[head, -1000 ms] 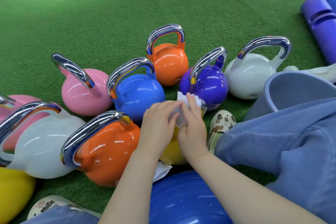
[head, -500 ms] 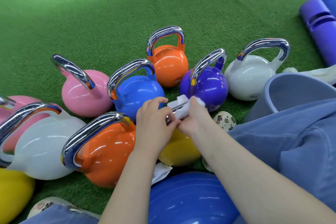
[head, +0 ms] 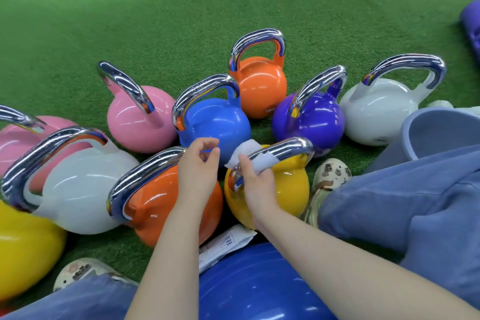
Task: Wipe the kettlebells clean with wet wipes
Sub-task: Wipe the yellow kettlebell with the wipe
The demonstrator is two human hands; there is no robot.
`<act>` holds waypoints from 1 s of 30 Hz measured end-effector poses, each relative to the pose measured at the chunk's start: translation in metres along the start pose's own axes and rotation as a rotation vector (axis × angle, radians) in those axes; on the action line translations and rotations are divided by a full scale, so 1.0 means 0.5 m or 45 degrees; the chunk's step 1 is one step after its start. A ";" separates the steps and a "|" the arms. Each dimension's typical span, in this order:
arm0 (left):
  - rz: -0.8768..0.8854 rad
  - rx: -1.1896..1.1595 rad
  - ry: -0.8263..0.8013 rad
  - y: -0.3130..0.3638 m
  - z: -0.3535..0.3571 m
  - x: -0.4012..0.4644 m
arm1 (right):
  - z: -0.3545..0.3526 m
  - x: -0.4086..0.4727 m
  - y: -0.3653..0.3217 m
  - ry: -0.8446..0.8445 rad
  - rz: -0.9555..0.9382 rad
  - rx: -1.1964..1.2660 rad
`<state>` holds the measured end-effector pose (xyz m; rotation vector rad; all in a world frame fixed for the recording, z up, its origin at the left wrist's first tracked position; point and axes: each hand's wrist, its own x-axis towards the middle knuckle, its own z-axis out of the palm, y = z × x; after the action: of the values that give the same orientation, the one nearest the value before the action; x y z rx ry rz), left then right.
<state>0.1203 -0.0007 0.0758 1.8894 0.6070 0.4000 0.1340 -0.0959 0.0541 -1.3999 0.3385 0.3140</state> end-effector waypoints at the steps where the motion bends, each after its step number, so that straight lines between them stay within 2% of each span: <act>1: -0.004 -0.010 -0.027 -0.002 0.003 -0.002 | -0.006 -0.004 0.005 -0.078 -0.051 -0.088; 4: -0.019 -0.003 -0.108 -0.010 0.009 -0.006 | -0.018 -0.011 -0.001 -0.181 -0.023 -0.140; 6: -0.055 -0.007 -0.122 -0.017 0.008 -0.008 | -0.019 -0.002 -0.017 -0.091 0.091 -0.060; 8: -0.103 -0.032 -0.123 -0.025 0.003 -0.007 | -0.018 0.025 -0.051 0.007 0.288 0.274; 10: -0.123 -0.044 -0.129 -0.031 -0.002 -0.007 | -0.026 0.052 -0.082 0.016 0.393 0.644; 13: -0.121 -0.066 -0.126 -0.037 -0.005 -0.011 | -0.030 0.060 -0.088 0.062 0.331 0.710; 16: -0.127 -0.087 -0.139 -0.046 -0.003 -0.015 | -0.005 0.027 -0.036 -0.034 0.154 0.373; 19: -0.174 -0.103 -0.167 -0.059 0.003 -0.018 | 0.010 0.016 0.037 -0.080 -0.018 -0.086; 24: -0.327 -0.192 -0.193 -0.086 0.018 -0.023 | -0.023 0.011 0.088 -0.308 -0.323 -0.905; 28: -0.398 -0.194 -0.249 -0.105 0.028 -0.022 | -0.070 0.016 0.069 -0.401 -0.766 -1.884; 30: -0.421 -0.196 -0.260 -0.108 0.030 -0.022 | -0.086 0.030 0.080 -0.447 -0.941 -2.075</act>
<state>0.1073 -0.0017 0.0200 1.6221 0.7142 0.0369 0.1292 -0.1323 0.0063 -2.8303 -0.9738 0.1700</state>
